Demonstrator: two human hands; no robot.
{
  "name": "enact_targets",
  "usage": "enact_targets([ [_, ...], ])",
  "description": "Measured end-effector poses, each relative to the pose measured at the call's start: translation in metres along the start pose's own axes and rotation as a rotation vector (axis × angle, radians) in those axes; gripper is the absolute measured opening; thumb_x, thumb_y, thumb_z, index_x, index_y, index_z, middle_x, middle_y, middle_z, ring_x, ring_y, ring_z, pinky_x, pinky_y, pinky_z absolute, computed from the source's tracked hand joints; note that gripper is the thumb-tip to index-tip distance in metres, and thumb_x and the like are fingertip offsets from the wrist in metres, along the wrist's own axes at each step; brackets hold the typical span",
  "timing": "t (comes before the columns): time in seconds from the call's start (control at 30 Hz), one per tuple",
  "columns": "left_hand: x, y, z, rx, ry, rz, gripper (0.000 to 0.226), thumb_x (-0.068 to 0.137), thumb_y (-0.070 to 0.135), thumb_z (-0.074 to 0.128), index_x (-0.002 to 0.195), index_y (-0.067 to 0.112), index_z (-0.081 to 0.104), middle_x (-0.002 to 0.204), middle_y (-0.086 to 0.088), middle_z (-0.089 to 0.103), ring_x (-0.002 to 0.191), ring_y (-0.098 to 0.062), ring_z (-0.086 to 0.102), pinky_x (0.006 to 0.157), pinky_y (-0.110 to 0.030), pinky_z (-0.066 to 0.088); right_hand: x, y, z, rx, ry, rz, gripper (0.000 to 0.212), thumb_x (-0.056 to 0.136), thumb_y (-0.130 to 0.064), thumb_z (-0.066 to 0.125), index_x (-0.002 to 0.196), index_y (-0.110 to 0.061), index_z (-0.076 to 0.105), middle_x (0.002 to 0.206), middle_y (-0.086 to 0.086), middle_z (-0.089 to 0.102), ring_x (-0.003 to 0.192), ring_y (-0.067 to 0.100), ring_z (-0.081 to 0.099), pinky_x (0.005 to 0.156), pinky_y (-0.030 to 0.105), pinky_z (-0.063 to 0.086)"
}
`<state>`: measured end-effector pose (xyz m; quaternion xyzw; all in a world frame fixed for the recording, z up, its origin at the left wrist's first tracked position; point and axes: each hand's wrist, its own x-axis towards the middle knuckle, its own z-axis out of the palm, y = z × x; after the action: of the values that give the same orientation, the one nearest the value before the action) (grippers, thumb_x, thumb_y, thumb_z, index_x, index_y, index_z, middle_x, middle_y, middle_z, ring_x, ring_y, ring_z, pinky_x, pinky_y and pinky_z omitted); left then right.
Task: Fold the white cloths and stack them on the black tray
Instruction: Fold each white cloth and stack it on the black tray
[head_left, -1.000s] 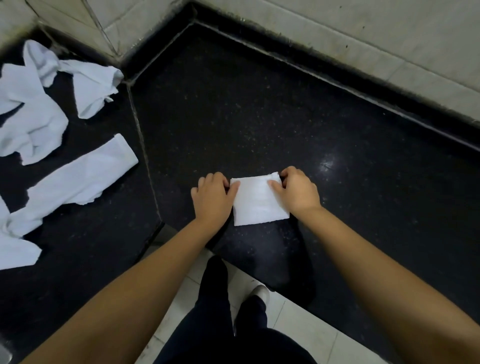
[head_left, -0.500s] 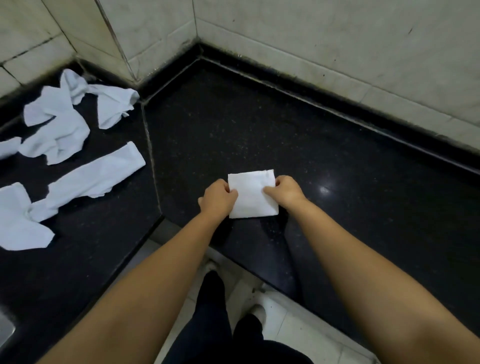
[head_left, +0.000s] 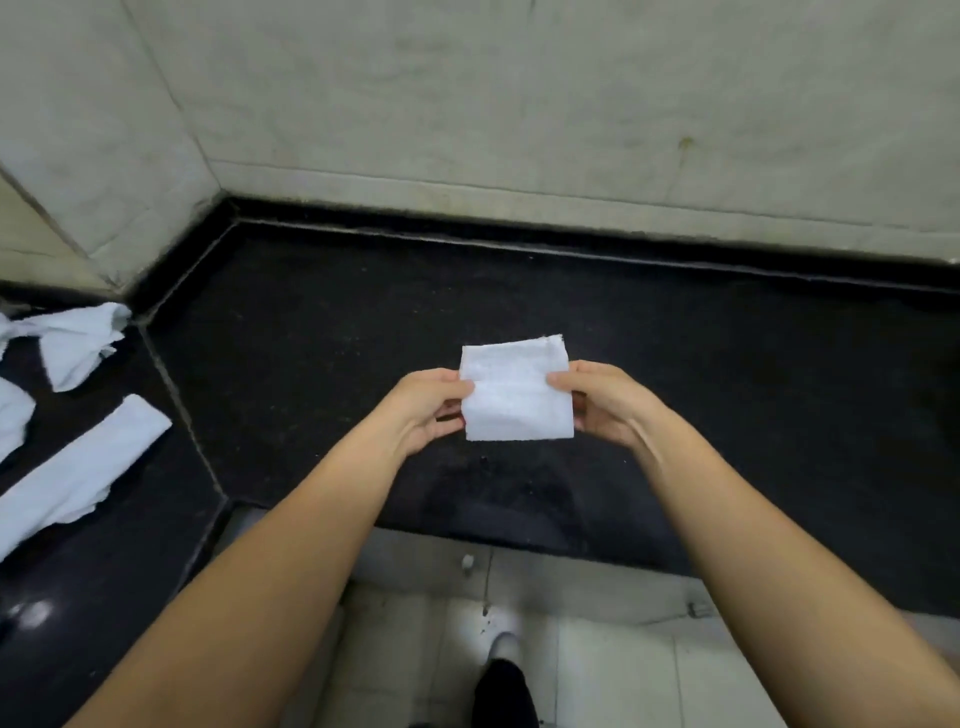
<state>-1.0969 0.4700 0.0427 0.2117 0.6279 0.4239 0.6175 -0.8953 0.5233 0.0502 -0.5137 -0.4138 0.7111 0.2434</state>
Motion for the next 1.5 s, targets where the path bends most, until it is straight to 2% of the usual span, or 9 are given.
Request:
enact_targets([
  [0.3,-0.027,-0.059,0.135,0.211,-0.396,-0.172,0.014,0.088,0.000,0.057,0.084,0.013,0.060,0.091,-0.004,0.065,0.082,-0.015,0.061,0.071,-0.032,0.053,-0.126,0.098,-0.111,0.382,0.371,-0.029,0.013,0.091,-0.002,0.052,0.095,-0.009,0.062,0.099,0.008,0.067,0.085,0.022,0.065,0.062,0.030,0.058],
  [0.5,-0.072,-0.104,0.268,0.345,-0.575,-0.197,0.022,0.089,-0.002,0.055,0.074,0.014,0.055,0.082,-0.003,0.063,0.074,-0.014,0.060,0.065,-0.031,0.052,-0.219,0.149,-0.211,0.604,0.586,-0.134,0.033,0.089,0.001,0.053,0.122,0.003,0.056,0.117,0.017,0.063,0.093,0.028,0.064,0.057,0.028,0.056],
  [0.67,-0.108,-0.141,0.412,0.403,-0.696,-0.183,0.021,0.088,-0.001,0.056,0.074,0.015,0.055,0.082,-0.002,0.063,0.073,-0.013,0.060,0.068,-0.031,0.052,-0.306,0.164,-0.321,0.643,0.697,-0.256,0.018,0.090,0.004,0.050,0.101,-0.004,0.061,0.096,0.012,0.070,0.071,0.018,0.071,0.055,0.027,0.056],
  [0.8,-0.148,-0.169,0.530,0.407,-0.774,-0.178,0.021,0.089,-0.002,0.054,0.075,0.014,0.055,0.082,-0.003,0.062,0.075,-0.015,0.059,0.076,-0.034,0.051,-0.378,0.165,-0.421,0.594,0.792,-0.282,0.017,0.090,0.004,0.051,0.102,-0.004,0.060,0.096,0.012,0.067,0.069,0.017,0.069,0.057,0.028,0.058],
  [1.07,-0.165,-0.155,0.696,0.376,-0.808,-0.073,0.019,0.088,-0.002,0.054,0.077,0.014,0.053,0.085,-0.003,0.061,0.077,-0.015,0.059,0.076,-0.033,0.051,-0.420,0.124,-0.578,0.521,0.825,-0.332,0.016,0.089,0.001,0.055,0.103,-0.004,0.061,0.105,0.014,0.066,0.086,0.025,0.064,0.058,0.029,0.059],
  [1.17,-0.151,-0.129,0.753,0.369,-0.840,0.043,0.024,0.088,-0.002,0.054,0.072,0.015,0.052,0.082,-0.002,0.061,0.076,-0.015,0.058,0.077,-0.032,0.051,-0.411,0.089,-0.640,0.454,0.817,-0.392,0.016,0.089,0.001,0.055,0.102,-0.006,0.062,0.104,0.014,0.066,0.076,0.020,0.069,0.057,0.028,0.058],
  [1.3,-0.131,-0.077,0.836,0.331,-0.850,0.179,0.027,0.089,-0.001,0.054,0.067,0.016,0.050,0.076,-0.001,0.059,0.070,-0.012,0.056,0.066,-0.027,0.053,-0.400,0.018,-0.720,0.364,0.795,-0.484,0.013,0.089,0.003,0.054,0.092,-0.009,0.060,0.094,0.010,0.066,0.065,0.014,0.070,0.054,0.025,0.057],
  [1.37,-0.123,-0.047,0.877,0.328,-0.849,0.253,0.030,0.089,0.000,0.055,0.065,0.016,0.048,0.073,-0.001,0.057,0.066,-0.011,0.052,0.056,-0.022,0.050,-0.399,-0.019,-0.756,0.311,0.805,-0.514,0.014,0.090,0.003,0.054,0.090,-0.011,0.058,0.090,0.007,0.065,0.070,0.016,0.067,0.052,0.023,0.056],
  [1.5,-0.106,0.002,0.953,0.341,-0.789,0.349,0.022,0.087,0.000,0.057,0.069,0.012,0.053,0.078,-0.003,0.061,0.070,-0.013,0.057,0.050,-0.023,0.050,-0.394,-0.084,-0.830,0.142,0.825,-0.523,0.014,0.089,-0.001,0.058,0.091,-0.015,0.059,0.094,0.004,0.065,0.076,0.014,0.066,0.052,0.022,0.053],
])
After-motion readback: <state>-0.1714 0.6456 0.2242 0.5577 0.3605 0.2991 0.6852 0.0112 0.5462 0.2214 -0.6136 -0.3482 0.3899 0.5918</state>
